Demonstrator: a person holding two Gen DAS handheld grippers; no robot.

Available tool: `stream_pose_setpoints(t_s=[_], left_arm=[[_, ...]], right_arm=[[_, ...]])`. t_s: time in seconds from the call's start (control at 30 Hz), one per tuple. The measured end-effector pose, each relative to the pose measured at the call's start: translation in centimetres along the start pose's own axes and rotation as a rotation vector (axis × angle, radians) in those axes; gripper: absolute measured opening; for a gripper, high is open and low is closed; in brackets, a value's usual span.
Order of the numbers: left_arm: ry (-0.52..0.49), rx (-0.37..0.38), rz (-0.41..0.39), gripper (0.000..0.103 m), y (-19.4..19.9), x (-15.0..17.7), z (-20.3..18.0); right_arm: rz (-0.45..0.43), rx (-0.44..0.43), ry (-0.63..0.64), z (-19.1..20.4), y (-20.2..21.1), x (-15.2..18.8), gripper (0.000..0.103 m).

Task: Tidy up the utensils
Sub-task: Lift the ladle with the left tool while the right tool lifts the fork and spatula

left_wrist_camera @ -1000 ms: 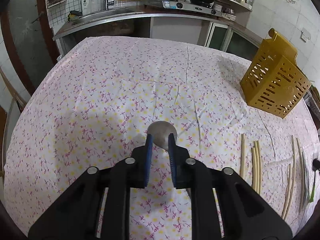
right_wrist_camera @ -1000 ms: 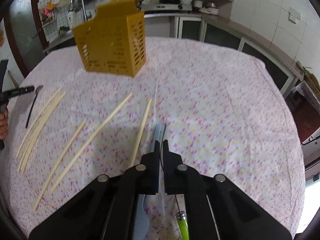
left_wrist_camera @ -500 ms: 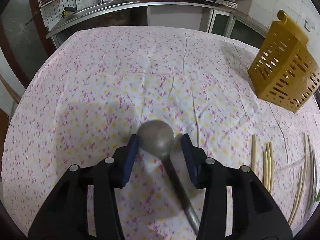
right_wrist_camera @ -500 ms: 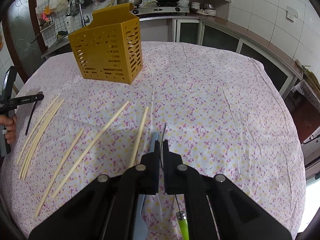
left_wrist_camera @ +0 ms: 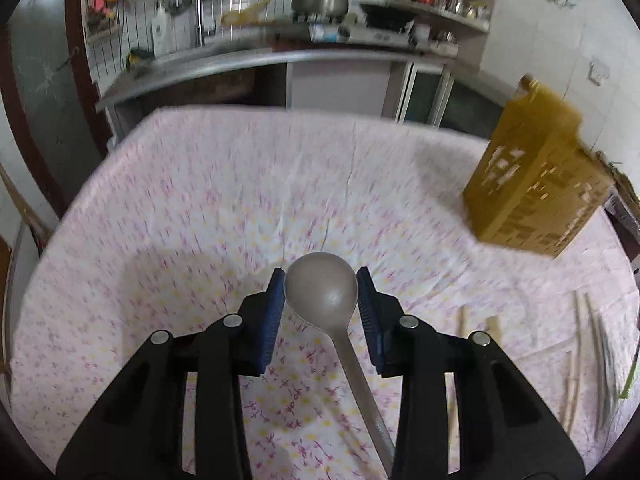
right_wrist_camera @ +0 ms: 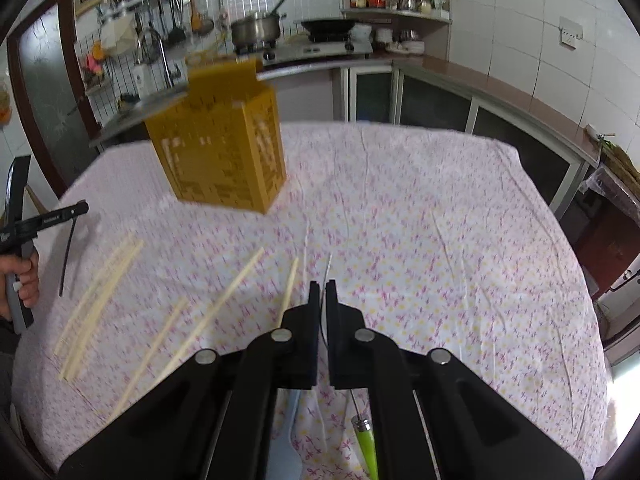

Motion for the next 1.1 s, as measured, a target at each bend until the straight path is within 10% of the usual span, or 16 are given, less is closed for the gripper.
stream_pose_setpoints(t_s=[0.3,0.57,0.67,1.1], left_arm=[[-0.057,0.068,-0.151,0.035,6.2,-2.3,-3.1],[-0.057,0.058,-0.107,0.035,5.4,-1.1,-2.8],[-0.054,0.057,-0.089,0.035,4.8,-0.6,-2.6],[-0.053,0.064,-0.064,0.035,3.4,0.5,-2.5]], right_arm=[[-0.128,-0.013,-0.039,-0.6,3.3,-2.9,0.002],[0.069,-0.051,0.064,0.8,-1.5,0.8,0.008],[0.108,-0.083,0.085,2.0,-3.3,2.0,0.041],[0.176,-0.032,0.157,4.6,-7.6,3.2,0.04]])
Point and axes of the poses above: each gripper's, at about its wrist camera, not at the fingertips, and y roughly against the way its jaws point, z to its left, x to its underside, the point moved 10 cm from there along -y, roughly the way its jaws point, and after that the axes turned 11 degrees about y, right-handed, at the moved point
